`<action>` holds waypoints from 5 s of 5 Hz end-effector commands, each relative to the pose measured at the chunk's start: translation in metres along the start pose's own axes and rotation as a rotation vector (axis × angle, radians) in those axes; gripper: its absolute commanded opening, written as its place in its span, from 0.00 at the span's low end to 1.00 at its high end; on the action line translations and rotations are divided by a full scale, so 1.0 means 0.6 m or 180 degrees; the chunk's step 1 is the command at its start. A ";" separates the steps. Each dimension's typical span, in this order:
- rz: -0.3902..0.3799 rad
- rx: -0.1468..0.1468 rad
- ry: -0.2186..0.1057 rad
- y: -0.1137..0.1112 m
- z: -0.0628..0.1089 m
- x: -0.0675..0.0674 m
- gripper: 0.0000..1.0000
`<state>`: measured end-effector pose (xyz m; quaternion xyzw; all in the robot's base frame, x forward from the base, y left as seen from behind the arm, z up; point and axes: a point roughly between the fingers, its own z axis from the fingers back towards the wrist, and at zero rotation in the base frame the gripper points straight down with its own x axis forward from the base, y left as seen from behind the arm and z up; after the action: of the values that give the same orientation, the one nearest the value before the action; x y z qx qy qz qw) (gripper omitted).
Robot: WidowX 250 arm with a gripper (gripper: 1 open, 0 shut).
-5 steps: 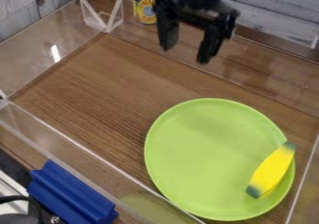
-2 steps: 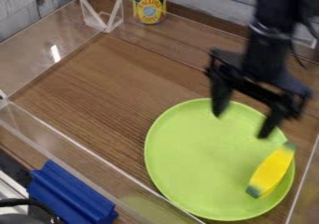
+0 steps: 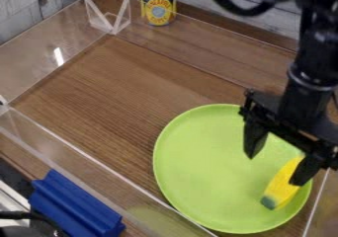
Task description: Put the banana in the green plate
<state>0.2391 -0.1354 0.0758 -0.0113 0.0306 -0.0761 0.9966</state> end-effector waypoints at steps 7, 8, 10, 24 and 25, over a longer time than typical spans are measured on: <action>-0.0255 -0.0047 -0.0014 -0.006 -0.034 0.037 1.00; -0.0246 -0.0044 0.0018 -0.003 -0.035 0.038 1.00; -0.0219 -0.0038 0.0095 0.003 -0.039 0.039 1.00; -0.0174 -0.0140 0.0176 0.008 -0.053 0.021 0.00; -0.0181 -0.0144 0.0172 0.007 -0.054 0.020 0.00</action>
<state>0.2491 -0.1320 0.0359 -0.0276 0.0701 -0.1019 0.9919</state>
